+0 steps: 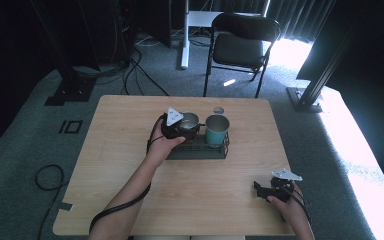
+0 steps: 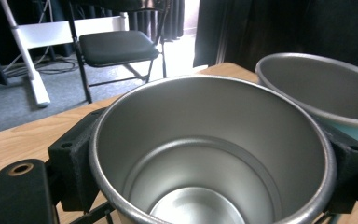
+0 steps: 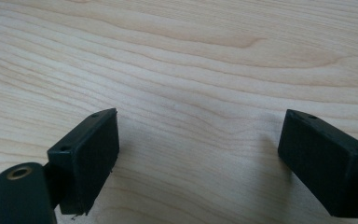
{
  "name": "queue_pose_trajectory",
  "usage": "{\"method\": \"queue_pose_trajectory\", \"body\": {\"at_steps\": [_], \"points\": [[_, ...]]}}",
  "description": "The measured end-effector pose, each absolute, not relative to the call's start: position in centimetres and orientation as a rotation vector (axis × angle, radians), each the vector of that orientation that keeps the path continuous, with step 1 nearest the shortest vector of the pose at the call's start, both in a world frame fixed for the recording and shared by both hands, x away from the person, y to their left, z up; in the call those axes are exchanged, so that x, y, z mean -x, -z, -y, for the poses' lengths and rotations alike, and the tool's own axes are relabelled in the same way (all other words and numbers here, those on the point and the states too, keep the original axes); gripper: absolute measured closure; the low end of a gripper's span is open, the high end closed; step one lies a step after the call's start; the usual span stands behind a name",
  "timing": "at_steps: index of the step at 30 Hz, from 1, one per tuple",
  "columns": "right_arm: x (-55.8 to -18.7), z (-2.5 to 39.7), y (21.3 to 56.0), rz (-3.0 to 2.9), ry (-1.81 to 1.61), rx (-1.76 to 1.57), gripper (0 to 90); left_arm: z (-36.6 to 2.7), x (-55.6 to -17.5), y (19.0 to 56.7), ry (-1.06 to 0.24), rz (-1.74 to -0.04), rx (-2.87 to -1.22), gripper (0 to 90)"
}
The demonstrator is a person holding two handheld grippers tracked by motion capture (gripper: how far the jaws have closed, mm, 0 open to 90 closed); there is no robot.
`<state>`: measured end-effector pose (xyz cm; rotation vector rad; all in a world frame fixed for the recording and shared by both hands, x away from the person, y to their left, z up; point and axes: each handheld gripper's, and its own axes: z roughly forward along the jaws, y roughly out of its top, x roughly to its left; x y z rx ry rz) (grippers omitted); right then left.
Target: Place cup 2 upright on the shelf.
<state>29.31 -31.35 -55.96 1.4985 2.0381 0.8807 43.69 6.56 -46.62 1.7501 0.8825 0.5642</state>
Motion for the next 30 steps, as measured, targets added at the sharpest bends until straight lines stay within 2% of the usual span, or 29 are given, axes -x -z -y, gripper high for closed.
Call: {"method": "queue_pose_trajectory", "body": {"at_steps": [23,26,30], "points": [[-29.3,31.4,56.0,-2.038,-0.881,-1.5,11.9,-6.1,-43.1,49.0,-0.575,-0.88,-1.874,14.6],[-29.3,31.4,56.0,-2.038,-0.881,-1.5,11.9,-6.2,-43.1,49.0,-0.564,-0.879,-1.885,9.8],[-29.3,31.4,56.0,-2.038,-0.881,-1.501,12.0,-6.3,-42.8,48.6,-0.555,-0.879,-1.887,8.5]]}}
